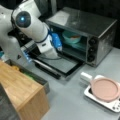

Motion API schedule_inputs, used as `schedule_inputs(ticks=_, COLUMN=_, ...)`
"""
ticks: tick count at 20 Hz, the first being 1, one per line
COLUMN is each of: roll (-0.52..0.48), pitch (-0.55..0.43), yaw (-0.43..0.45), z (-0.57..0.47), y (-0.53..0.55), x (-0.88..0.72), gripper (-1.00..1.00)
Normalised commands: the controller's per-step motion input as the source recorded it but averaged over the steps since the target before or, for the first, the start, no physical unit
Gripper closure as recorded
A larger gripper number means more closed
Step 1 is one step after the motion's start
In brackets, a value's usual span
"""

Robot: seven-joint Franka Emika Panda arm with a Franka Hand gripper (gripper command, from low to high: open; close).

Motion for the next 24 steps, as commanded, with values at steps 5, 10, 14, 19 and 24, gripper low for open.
schedule_inputs(ticks=5, roll=-0.055, pitch=-0.069, yaw=0.142, z=-0.06, y=0.15, x=0.09, gripper=-1.00)
schedule_inputs(ticks=10, roll=0.121, pitch=0.062, yaw=0.175, z=0.01, y=0.23, x=0.07, gripper=-1.00)
schedule_inputs(ticks=14, roll=0.222, pitch=0.090, yaw=0.131, z=0.03, y=0.27, x=0.05, gripper=-1.00)
schedule_inputs(ticks=19, roll=0.248, pitch=0.113, yaw=0.128, z=-0.04, y=0.14, x=0.07, gripper=-1.00)
schedule_inputs(ticks=24, roll=0.276, pitch=0.091, yaw=0.128, z=-0.15, y=0.08, x=0.09, gripper=-1.00)
